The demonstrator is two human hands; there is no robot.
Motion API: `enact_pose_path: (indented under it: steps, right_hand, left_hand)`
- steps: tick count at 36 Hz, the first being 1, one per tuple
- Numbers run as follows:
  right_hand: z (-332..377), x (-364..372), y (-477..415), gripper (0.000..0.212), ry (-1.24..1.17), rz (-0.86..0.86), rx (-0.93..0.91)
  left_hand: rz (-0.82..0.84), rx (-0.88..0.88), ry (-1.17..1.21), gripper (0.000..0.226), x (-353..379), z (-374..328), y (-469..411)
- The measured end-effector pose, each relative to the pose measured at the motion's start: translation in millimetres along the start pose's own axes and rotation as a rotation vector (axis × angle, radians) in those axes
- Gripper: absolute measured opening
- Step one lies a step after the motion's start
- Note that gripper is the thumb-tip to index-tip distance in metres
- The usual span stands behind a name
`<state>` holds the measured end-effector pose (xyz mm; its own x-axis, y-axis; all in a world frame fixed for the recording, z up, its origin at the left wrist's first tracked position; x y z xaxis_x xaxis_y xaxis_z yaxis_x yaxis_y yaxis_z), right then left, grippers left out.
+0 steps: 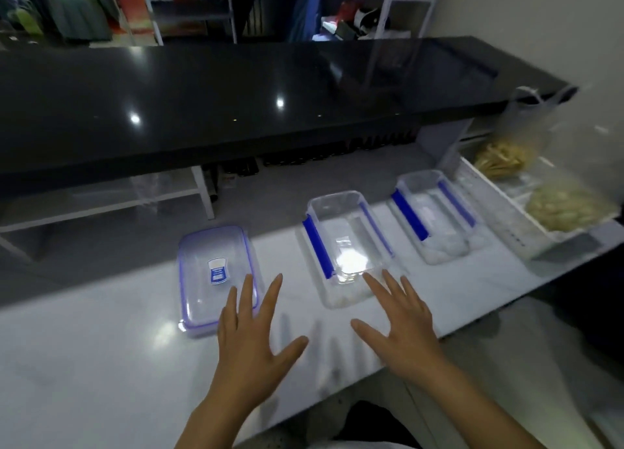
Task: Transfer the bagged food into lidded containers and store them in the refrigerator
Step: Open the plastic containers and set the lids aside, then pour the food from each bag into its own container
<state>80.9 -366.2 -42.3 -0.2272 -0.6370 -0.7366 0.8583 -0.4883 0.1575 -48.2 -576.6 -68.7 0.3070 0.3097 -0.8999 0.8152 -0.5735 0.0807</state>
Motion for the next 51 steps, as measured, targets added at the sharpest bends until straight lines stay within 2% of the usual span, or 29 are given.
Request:
enact_pose_path:
  steps: [5, 10, 14, 19, 24, 27, 34, 44, 48, 51]
  right_hand:
    - [-57, -66, 28, 0.075, -0.070, -0.135, 0.161]
    - [-120, -127, 57, 0.075, -0.182, -0.297, 0.236]
    - [-172, -171, 88, 0.068, -0.201, -0.323, 0.276]
    - [-242, -224, 127, 0.074, -0.192, -0.340, 0.335]
    - [-296, -276, 145, 0.070, -0.225, -0.372, 0.315]
    - [-319, -301, 145, 0.077, -0.221, -0.374, 0.312]
    - [-337, -349, 121, 0.074, -0.292, -0.398, 0.252]
    - [-362, -417, 49, 0.070, -0.351, -0.420, 0.229]
    - [-371, -453, 3, 0.062, -0.500, -0.430, 0.202]
    - [-379, -478, -33, 0.065, -0.620, -0.448, 0.207]
  left_hand:
    - [0.052, 0.070, -0.041, 0.099, 27, -82, -6]
    - [0.100, 0.196, -0.084, 0.098, 54, -170, -14]
    - [0.134, 0.296, -0.088, 0.096, 79, -243, -13]
    - [0.150, 0.367, -0.081, 0.095, 115, -319, -7]
    - [0.100, 0.381, -0.005, 0.094, 137, -378, -13]
    - [0.055, 0.358, 0.061, 0.094, 138, -404, -17]
    - [-0.027, 0.380, 0.100, 0.090, 122, -455, -46]
    - [-0.203, 0.357, 0.278, 0.088, 106, -522, -172]
    - [-0.270, 0.376, 0.340, 0.085, 92, -553, -227]
    - [-0.273, 0.387, 0.392, 0.085, 84, -576, -261]
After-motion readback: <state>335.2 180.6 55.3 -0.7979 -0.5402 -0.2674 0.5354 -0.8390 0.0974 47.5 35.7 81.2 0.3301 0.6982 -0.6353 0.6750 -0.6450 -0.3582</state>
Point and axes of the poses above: each hand's wrist, its own y-axis away from the middle knuckle, its own x-axis out of the palm, z = x × y, the point moved 6 cm from there along -y, towards the middle knuckle, and after that the axes turned 11 degrees about -y, right-handed, at the moved point
